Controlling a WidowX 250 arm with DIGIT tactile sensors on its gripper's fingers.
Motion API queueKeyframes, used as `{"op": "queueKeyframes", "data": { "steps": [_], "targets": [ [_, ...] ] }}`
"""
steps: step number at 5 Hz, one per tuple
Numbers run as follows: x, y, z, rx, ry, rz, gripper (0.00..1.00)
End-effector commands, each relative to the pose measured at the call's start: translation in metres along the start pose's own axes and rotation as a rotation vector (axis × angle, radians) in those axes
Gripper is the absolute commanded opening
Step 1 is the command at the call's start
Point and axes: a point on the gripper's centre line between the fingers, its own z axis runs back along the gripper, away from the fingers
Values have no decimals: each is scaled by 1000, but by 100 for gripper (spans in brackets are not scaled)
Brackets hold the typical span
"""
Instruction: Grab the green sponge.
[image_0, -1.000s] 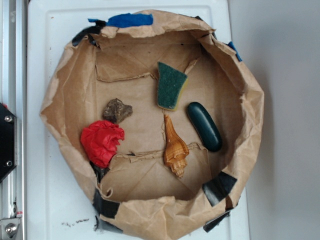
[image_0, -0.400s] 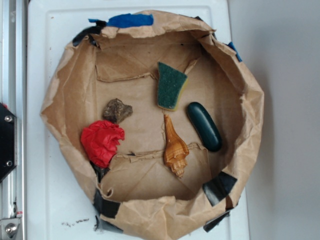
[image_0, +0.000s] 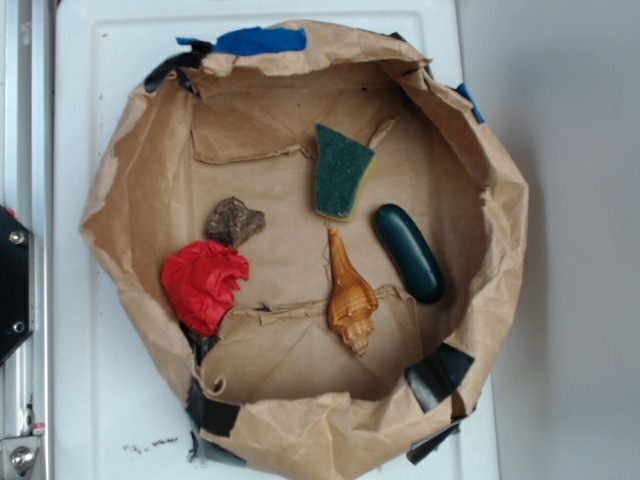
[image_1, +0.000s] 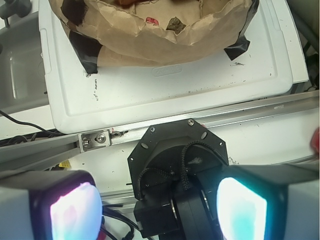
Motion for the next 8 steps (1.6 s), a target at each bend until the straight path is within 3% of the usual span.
{"op": "queueKeyframes", "data": {
  "steps": [1,3,4,5,6,8],
  "targets": [
    [19,-1,8,-28,42,-8,100],
    [116,-32,11,-48,44,50,100],
    [164,-56,0,-50,80,29,100],
    [199,-51,-20,-68,224,291,100],
    [208,-22,-26,-130,229,533,100],
    [208,-22,-26,-130,229,533,100]
  ]
}}
